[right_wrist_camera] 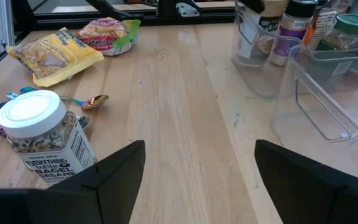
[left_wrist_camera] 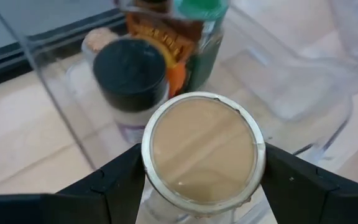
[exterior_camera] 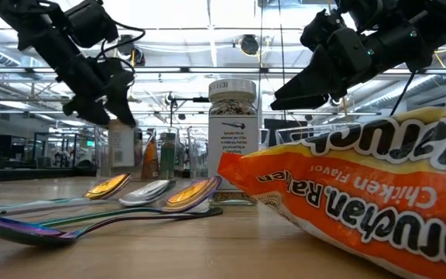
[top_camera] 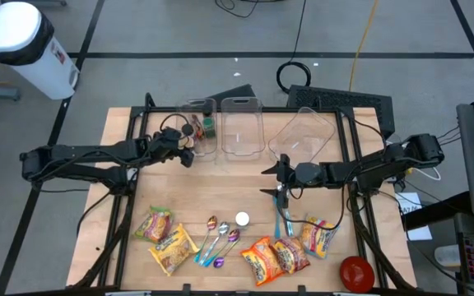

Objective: Pick & Place Food Item
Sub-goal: Put the gold seasoning bottle into the left transparent bin

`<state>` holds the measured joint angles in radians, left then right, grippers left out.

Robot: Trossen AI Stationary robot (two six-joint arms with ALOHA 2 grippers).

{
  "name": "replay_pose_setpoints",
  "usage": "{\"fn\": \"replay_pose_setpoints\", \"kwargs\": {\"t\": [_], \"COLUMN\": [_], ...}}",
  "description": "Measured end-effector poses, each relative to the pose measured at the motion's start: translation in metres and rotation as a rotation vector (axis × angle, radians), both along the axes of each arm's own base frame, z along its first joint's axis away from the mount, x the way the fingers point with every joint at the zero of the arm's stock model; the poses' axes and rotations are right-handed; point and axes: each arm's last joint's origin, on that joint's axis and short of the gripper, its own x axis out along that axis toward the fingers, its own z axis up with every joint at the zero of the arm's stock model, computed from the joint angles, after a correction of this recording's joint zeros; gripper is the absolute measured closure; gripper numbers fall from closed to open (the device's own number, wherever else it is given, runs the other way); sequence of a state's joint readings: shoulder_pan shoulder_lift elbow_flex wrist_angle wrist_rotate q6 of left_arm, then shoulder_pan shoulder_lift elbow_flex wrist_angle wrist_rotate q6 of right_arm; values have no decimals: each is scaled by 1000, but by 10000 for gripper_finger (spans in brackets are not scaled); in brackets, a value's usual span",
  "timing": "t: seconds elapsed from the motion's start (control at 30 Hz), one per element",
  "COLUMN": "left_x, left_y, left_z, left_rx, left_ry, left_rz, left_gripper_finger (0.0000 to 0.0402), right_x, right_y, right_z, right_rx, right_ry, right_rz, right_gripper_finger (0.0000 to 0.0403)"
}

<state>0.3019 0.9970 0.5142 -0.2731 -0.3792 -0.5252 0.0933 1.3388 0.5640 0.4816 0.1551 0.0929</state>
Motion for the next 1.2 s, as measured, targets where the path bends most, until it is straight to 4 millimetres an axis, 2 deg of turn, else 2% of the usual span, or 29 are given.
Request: {"fn": "replay_pose_setpoints", "kwargs": {"t": [0.17, 0.27, 0.37, 0.67, 0.97, 1.2], "left_x": [9, 16, 22, 44, 58, 59], "left_y": [3, 5, 9, 25, 30, 29], "left_z": [14, 15, 13, -13, -11, -11], "left_rx": [54, 82, 85, 10, 32, 26], "left_ry": [-104, -141, -157, -96, -53, -62], "left_rz": [-28, -49, -61, -79, -112, -122], "left_gripper_finger": [129, 129, 129, 129, 127, 25], "right_x": [0, 0, 0, 0, 0, 0], "right_y": [0, 0, 0, 0, 0, 0], "right_z": [0, 0, 0, 1, 1, 0], "right_rx": [0, -2, -4, -7, -7, -7], "right_ry": [-1, -1, -3, -8, -7, -1], "right_rz": [0, 0, 1, 2, 2, 2], "right_gripper_finger": [110, 110, 110, 110, 110, 110]}}
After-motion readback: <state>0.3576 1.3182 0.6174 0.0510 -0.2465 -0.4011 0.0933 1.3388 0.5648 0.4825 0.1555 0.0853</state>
